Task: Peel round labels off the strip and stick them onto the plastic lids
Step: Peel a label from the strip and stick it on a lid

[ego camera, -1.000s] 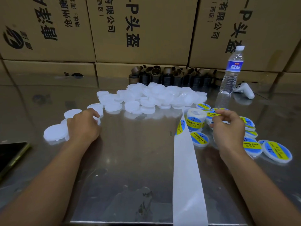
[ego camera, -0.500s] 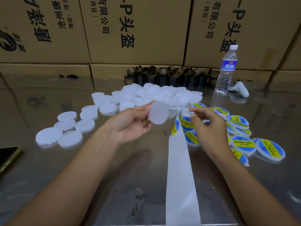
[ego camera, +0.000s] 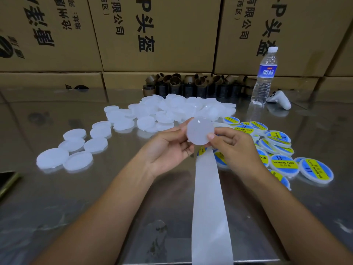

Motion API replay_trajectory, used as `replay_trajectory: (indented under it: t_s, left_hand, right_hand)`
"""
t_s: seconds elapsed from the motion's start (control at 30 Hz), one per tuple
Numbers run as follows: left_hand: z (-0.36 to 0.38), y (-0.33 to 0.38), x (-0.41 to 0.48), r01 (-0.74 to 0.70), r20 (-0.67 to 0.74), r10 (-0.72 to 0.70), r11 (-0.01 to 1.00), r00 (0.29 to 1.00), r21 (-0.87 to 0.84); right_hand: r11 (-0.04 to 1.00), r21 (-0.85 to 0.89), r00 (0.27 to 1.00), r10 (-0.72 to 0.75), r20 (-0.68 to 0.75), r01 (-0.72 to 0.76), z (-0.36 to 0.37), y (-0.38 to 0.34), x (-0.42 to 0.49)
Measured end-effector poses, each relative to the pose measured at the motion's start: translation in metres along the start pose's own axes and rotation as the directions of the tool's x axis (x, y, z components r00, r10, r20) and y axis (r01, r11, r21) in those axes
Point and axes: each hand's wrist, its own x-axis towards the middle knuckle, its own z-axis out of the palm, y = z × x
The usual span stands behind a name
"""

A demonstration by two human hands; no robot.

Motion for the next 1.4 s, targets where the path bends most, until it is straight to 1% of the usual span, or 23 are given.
replay_trajectory:
  t_s: [0.17,0.27,0.33,0.43,0.5,0.53,0.57,0.63,0.67,0.7,0.77,0.87,0.97,1.07,1.17,1.27,1.33,1.4]
  left_hand:
    - [-0.003,-0.001,0.004,-0.013,-0.054,0.019,0.994,0.998,0.108]
    - [0.001,-0.006,0.004,-0.028,-0.021,0.031,0.991,0.999,0.128]
    - [0.003,-0.009,0.003,-0.039,0.0,0.039,0.984,0.999,0.172]
    - [0.004,-0.012,0.004,-0.05,-0.01,0.053,0.98,0.999,0.192]
    - [0.003,-0.013,0.006,-0.058,-0.043,0.066,0.983,0.997,0.172]
    - [0.003,-0.012,0.007,-0.066,-0.067,0.077,0.986,0.995,0.156]
    - [0.003,-0.011,0.008,-0.08,-0.092,0.093,0.987,0.991,0.138]
    - [0.002,-0.01,0.009,-0.121,-0.124,0.134,0.987,0.983,0.104]
    - [0.002,-0.01,0.009,-0.139,-0.129,0.149,0.986,0.98,0.087]
    - [0.002,-0.009,0.009,-0.151,-0.128,0.159,0.986,0.979,0.07]
    - [0.002,-0.011,0.008,-0.157,-0.124,0.162,0.987,0.979,0.047]
    - [0.002,-0.012,0.007,-0.151,-0.137,0.157,0.987,0.978,0.051]
    - [0.0,-0.014,0.008,-0.156,-0.193,0.173,0.982,0.966,0.102]
    - [-0.001,-0.016,0.01,-0.151,-0.252,0.2,0.968,0.947,0.201]
    - [0.0,-0.019,0.01,-0.142,-0.289,0.236,0.94,0.928,0.312]
    - [0.003,-0.022,0.01,-0.142,-0.267,0.257,0.912,0.929,0.384]
    - [0.004,-0.023,0.01,-0.104,-0.223,0.211,0.904,0.952,0.415]
    - [0.004,-0.023,0.009,-0.054,-0.157,0.133,0.902,0.979,0.428]
  right_hand:
    - [1.0,0.018,0.997,-0.021,0.078,0.019,0.002,0.0,-0.002]
    - [1.0,-0.012,0.99,-0.025,0.137,0.027,0.003,-0.002,-0.004]
    - [0.999,-0.017,0.987,-0.025,0.159,0.028,0.003,-0.002,-0.005]
    - [1.0,-0.017,0.988,-0.003,0.154,0.006,0.004,-0.002,-0.006]
    - [1.0,-0.005,0.994,-0.005,0.107,0.006,0.005,-0.002,-0.005]
    - [0.999,-0.024,0.999,-0.023,0.049,0.024,0.005,0.0,-0.004]
    - [0.995,-0.08,0.998,-0.055,-0.029,0.052,0.005,0.002,-0.003]
    - [0.963,-0.253,0.977,-0.14,-0.163,0.095,0.003,0.006,-0.001]
    - [0.939,-0.328,0.967,-0.171,-0.19,0.102,0.002,0.008,-0.001]
    - [0.917,-0.384,0.964,-0.188,-0.191,0.103,0.002,0.01,-0.001]
    - [0.878,-0.466,0.973,-0.19,-0.134,0.107,0.003,0.011,-0.002]
    - [0.861,-0.499,0.99,-0.138,-0.033,0.103,0.004,0.013,-0.003]
    - [0.894,-0.439,0.994,-0.107,-0.02,0.088,0.005,0.012,-0.002]
    - [0.972,-0.235,0.997,-0.023,-0.079,0.004,0.004,0.008,0.0]
    - [0.994,-0.07,0.99,0.073,-0.121,-0.082,0.001,0.006,0.003]
    - [0.992,0.063,0.986,0.117,-0.116,-0.11,0.0,0.006,0.003]
    - [0.989,0.095,0.986,0.122,-0.11,-0.112,-0.001,0.006,0.003]
    - [0.987,0.108,0.987,0.126,-0.101,-0.115,0.0,0.007,0.004]
